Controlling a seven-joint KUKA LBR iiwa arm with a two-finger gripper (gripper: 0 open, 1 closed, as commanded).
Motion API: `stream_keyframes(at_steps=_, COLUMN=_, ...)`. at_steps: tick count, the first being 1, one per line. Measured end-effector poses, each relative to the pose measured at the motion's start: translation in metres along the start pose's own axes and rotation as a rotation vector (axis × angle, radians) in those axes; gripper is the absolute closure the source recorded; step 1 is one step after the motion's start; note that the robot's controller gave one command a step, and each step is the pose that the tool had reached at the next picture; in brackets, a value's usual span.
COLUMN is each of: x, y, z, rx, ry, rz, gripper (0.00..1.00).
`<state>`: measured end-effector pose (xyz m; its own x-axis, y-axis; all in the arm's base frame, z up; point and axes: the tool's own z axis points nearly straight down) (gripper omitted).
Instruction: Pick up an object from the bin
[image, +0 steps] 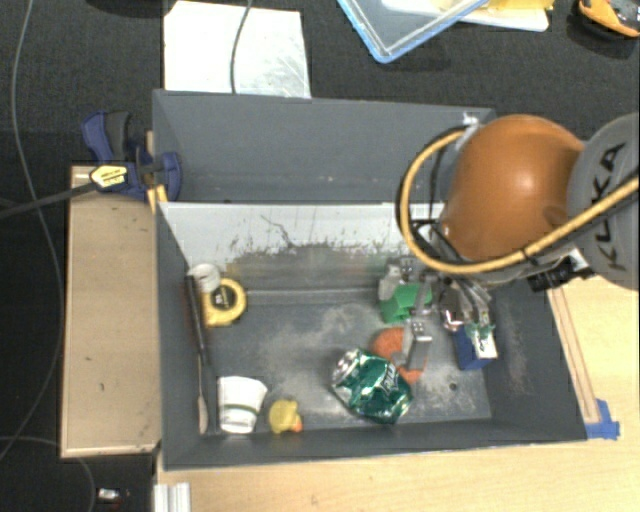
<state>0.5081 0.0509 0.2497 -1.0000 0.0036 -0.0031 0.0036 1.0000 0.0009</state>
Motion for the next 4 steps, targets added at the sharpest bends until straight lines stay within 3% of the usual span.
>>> stream_keyframes(at_steps=1, x=0.000, y=0.000, z=0.000, rx=0.000, ry=0.000, rz=0.000, gripper=0.00)
stream_keyframes(at_steps=2, x=0.010, y=0.001, z=0.061, rx=-0.001, ry=-0.007, rz=-0.005, gripper=0.00)
stream_keyframes(at_steps=3, x=0.017, y=0.018, z=0.109, rx=0.000, ry=-0.011, rz=-0.249, gripper=0.00)
stream_keyframes(at_steps=4, x=0.011, y=-0.014, z=0.157, rx=0.000, ry=-0.009, rz=-0.220, gripper=0.00)
